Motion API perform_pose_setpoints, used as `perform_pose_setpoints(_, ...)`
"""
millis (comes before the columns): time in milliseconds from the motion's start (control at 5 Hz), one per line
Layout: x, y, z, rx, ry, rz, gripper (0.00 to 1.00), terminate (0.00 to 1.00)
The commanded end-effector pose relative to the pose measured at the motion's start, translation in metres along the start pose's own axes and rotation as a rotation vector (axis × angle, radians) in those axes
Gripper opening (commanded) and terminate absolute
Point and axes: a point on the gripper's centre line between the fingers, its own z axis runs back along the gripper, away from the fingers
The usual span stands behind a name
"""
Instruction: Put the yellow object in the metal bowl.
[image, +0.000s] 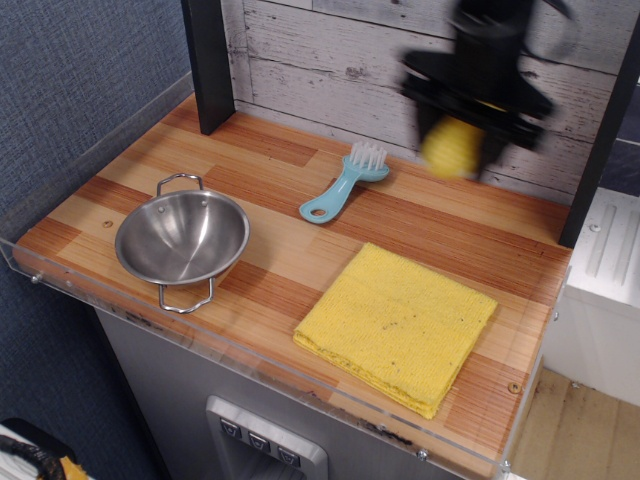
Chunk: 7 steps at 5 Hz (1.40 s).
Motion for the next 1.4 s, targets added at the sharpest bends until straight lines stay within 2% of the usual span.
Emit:
perform_pose_setpoints(0, -0.081, 0.075, 0.015, 0.001, 0.081, 0.133, 0.0, 0.0)
perform_pose_setpoints(200, -0.11, 0.09, 0.005, -0.019, 0.122, 0.205, 0.0, 0.0)
perform_pose_setpoints(400, -0.126, 0.103, -0.002, -0.019, 0.151, 0.252, 0.0, 0.0)
perform_pose_setpoints(600, -0.13, 0.112, -0.006, -0.009, 0.171, 0.275, 0.0, 0.0)
perform_pose_setpoints(800, -0.131, 0.117, -0.018, -0.005, 0.182, 0.292, 0.0, 0.0)
perform_pose_setpoints(1200, -0.139, 0.133, -0.047, -0.001, 0.244, 0.323, 0.0, 0.0)
